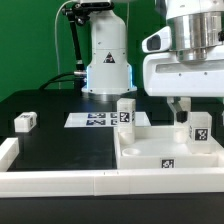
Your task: Assemble square table
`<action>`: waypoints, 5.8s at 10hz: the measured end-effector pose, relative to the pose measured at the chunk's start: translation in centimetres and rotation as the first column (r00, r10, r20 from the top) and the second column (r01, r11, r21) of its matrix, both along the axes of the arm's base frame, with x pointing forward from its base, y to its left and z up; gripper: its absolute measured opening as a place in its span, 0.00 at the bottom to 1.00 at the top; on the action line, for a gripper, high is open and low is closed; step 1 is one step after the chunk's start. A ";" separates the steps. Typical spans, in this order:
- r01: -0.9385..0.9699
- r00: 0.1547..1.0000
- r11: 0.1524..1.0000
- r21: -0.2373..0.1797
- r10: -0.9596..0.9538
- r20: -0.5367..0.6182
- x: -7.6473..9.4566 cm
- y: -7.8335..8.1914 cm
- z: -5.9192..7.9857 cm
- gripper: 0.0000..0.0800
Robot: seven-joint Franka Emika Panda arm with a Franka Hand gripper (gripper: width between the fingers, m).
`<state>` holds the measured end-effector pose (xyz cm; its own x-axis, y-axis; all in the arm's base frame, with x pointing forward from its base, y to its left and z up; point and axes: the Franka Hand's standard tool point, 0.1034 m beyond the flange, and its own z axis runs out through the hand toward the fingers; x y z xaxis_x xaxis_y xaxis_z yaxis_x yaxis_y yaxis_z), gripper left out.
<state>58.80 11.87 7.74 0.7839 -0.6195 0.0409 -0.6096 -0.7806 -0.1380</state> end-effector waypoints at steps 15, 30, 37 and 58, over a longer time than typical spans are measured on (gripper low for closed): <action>-0.250 0.967 0.965 -0.075 0.253 0.028 0.3 -1.4 0.0 0.37; -0.207 0.977 0.977 -0.045 0.209 0.047 -1.0 -6.9 5.3 0.81; -0.457 0.885 0.882 -0.110 0.464 0.042 -2.0 -9.7 4.3 0.81; -0.521 0.851 0.836 -0.173 0.524 -0.035 -12.6 -33.2 2.3 0.81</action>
Offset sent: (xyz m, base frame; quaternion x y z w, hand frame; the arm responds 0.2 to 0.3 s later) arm 0.0000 0.0013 -0.0004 -0.0043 0.0016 -0.1928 0.9812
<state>46.19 -21.32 10.06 0.9876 -0.1004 0.1203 -0.1036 -0.9944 0.0206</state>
